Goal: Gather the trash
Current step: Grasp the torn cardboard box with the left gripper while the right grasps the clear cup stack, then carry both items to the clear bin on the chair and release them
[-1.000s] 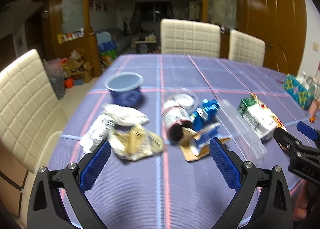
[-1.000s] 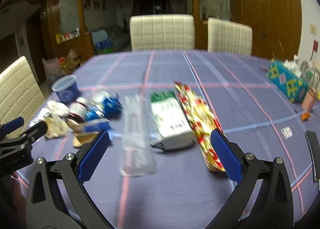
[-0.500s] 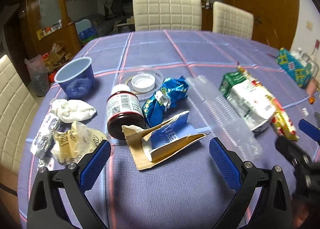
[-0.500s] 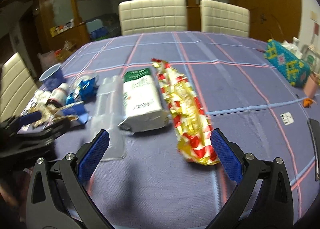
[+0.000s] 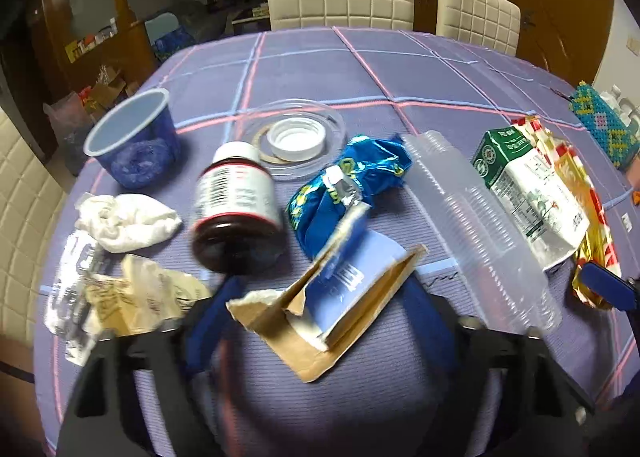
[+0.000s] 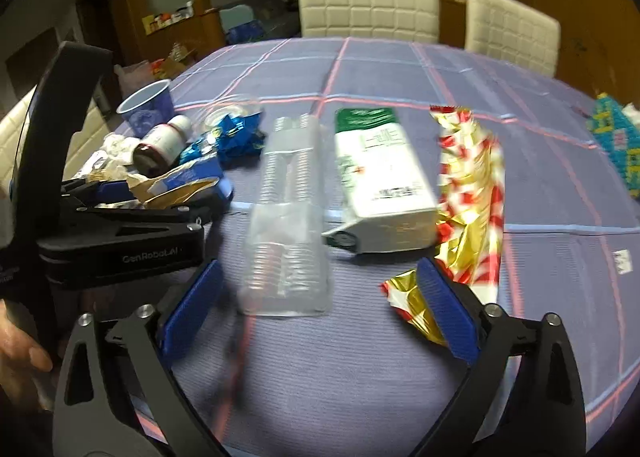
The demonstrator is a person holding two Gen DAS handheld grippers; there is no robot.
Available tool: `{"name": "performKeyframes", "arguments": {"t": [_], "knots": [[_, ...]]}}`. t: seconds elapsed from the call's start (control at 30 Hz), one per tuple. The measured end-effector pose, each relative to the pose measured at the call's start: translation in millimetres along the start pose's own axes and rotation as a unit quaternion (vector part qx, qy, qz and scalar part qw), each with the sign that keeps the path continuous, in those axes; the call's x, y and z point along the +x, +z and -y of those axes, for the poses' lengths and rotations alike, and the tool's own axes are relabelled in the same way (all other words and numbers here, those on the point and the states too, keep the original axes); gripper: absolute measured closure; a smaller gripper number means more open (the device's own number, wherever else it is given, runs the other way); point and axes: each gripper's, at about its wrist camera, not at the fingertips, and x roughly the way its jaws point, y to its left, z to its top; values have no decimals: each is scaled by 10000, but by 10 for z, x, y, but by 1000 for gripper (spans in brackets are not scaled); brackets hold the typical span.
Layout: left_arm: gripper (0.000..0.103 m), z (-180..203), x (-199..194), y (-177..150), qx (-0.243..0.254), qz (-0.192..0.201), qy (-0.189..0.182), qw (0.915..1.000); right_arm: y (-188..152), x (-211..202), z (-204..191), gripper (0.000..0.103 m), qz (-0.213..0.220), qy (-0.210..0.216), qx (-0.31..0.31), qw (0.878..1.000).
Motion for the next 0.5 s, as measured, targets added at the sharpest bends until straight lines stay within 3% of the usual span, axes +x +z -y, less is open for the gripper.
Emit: {"name": "performKeyframes", "arguments": {"t": [0.07,0.1,0.2,0.4,0.5], "knots": [[57,-30,-47,-18,66,28,-54,10000,21,47,-64,23,-6,-132,-122,9998],[64,-31,-56,-21,96,33,-80,9999,30,57,-105,32,11,-234,-216,9995],[68,-71,-76,-29,92,-12,-229,9997,53,52,-207,59,44,-373,-402,9985],[70,-150,-199,-122,31,39,-419,9991,32,-16,-257,62,19,-141,-423,9990],[70,-156,-306,-151,72,184,-361,9992,32,-169,-319,62,280,-52,-472,9985]]}}
